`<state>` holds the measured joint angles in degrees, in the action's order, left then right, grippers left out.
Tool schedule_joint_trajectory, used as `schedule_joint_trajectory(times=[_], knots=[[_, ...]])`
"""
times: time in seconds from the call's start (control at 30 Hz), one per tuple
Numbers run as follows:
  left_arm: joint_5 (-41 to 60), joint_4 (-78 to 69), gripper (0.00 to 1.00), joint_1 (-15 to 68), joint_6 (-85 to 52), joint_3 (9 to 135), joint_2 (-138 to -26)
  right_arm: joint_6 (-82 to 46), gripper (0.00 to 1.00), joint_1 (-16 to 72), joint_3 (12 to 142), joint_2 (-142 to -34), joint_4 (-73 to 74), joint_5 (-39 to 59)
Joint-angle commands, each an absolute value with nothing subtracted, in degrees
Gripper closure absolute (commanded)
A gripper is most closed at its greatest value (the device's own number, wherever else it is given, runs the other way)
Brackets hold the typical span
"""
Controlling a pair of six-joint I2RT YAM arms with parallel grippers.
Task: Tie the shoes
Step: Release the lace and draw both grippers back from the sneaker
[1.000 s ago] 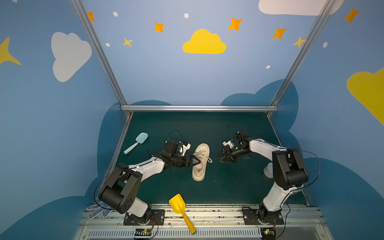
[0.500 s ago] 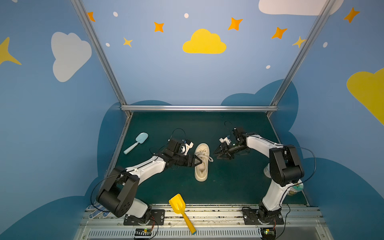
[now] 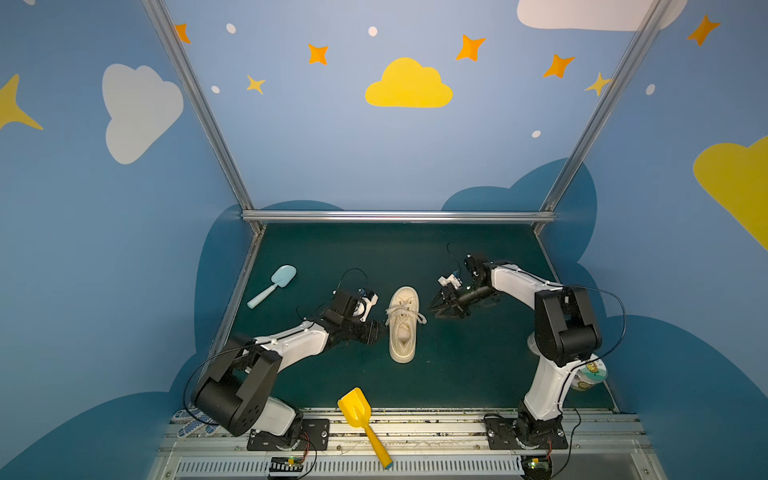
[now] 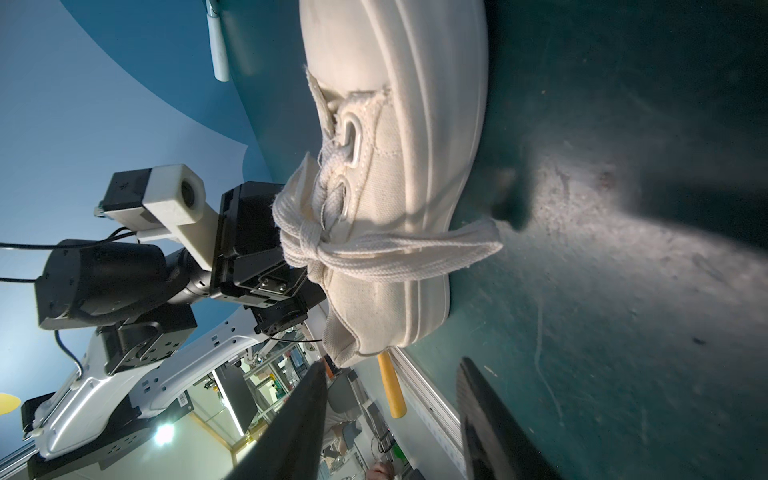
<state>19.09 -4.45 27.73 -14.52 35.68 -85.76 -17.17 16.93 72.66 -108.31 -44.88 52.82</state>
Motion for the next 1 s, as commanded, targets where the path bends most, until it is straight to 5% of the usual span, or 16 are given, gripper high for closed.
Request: schedule_joint_trajectory(times=[0.0, 0.6, 0.83, 0.97], knots=[[24.8, -11.3, 0.47, 27.1, -13.7, 36.4, -89.0, -15.4, 0.49, 16.5, 74.6, -109.6, -47.3, 53.4], [35.2, -16.6, 0.52, 23.5, -13.7, 40.8, -96.9, -14.1, 0.52, 16.0, 75.2, -111.1, -48.6, 54.3], [35.8, -16.9, 0.81, 23.3, -13.2, 40.9, -96.7, -14.1, 0.53, 15.9, 75.3, -111.0, -48.8, 54.6], [34.7, -14.7, 0.83, 23.3, -12.2, 40.2, -94.5, -14.0, 0.53, 16.1, 75.8, -111.1, -49.1, 54.8]])
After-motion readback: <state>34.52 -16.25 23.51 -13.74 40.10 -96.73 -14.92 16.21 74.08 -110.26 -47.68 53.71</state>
